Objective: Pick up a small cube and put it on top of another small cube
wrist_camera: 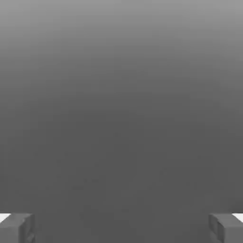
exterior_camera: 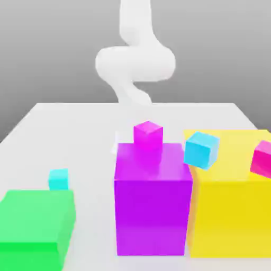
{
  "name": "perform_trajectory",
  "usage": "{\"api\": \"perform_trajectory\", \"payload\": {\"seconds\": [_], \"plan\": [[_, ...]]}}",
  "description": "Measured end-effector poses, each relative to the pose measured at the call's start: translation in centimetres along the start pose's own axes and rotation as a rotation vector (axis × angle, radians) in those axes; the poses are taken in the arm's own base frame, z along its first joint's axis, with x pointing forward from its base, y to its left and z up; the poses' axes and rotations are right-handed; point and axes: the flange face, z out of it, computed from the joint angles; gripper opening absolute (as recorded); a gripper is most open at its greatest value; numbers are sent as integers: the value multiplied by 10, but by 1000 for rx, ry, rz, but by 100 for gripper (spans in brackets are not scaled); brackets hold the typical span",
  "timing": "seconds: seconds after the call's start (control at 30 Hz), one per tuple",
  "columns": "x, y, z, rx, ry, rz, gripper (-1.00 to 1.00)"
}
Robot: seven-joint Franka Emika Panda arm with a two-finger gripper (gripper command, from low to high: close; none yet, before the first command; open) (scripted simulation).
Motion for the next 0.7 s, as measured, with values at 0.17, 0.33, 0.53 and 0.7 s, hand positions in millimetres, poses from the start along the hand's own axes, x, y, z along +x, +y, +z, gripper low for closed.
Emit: {"api": "perform_trajectory", "payload": {"seconds": [0.17,0.33,0.53,0.7], "plan": [[12,60,89,-164,-10,182,0],[15,140,159,-313,-21,377,0],[0,251,216,-478,-35,628,0],[-32,343,242,-604,-49,850,0]]}}
